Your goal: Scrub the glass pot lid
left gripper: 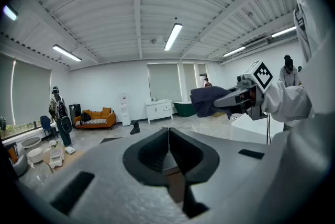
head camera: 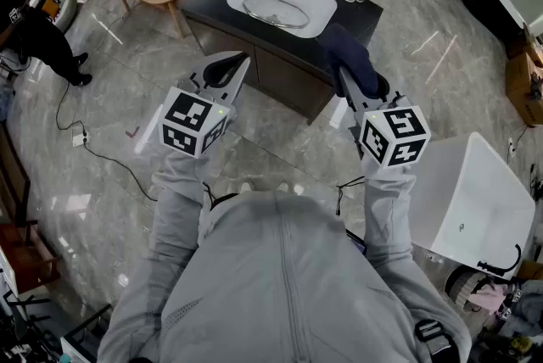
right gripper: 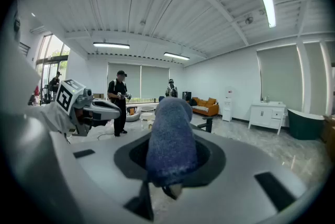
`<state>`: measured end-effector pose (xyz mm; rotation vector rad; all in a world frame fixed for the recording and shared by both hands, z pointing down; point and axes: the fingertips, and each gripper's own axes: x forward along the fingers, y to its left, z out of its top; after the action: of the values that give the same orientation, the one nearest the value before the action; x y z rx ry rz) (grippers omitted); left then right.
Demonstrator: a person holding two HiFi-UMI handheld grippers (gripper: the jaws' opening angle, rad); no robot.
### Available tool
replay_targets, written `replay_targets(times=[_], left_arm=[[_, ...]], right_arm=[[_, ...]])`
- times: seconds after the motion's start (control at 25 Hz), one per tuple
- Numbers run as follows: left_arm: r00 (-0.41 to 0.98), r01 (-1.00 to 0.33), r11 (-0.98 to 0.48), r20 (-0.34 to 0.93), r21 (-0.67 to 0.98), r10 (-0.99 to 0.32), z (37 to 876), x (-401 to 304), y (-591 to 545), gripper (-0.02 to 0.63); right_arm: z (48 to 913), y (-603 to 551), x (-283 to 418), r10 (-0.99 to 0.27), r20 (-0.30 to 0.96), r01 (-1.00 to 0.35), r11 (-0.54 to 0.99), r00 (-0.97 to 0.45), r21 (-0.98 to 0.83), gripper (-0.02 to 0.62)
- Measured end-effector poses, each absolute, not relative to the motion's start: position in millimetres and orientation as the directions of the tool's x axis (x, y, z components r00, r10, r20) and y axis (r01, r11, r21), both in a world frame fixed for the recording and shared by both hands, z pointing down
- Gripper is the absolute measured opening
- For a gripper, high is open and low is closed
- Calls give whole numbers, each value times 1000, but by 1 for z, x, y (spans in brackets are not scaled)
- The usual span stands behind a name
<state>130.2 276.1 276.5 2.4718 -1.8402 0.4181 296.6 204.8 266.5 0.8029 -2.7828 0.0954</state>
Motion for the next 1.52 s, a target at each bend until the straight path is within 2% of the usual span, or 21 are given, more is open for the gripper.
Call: replay_targets(times=[0.84,1.2,1.52], left_arm=[[199,-962,-229,197,-148,-960,280,105,236,29],[203,-952,-245,222,-183,-954,300,40,154,29],[252,-937,-305,273,-172,-928,320,-35,65,29]], right_arm=[[261,157,273,-471,169,-484,874,-866,-41,124],[276,86,221,-516,209,-525,851,-831,12,123],[305,12,137,-503,309,-529,849,-807,2,123]])
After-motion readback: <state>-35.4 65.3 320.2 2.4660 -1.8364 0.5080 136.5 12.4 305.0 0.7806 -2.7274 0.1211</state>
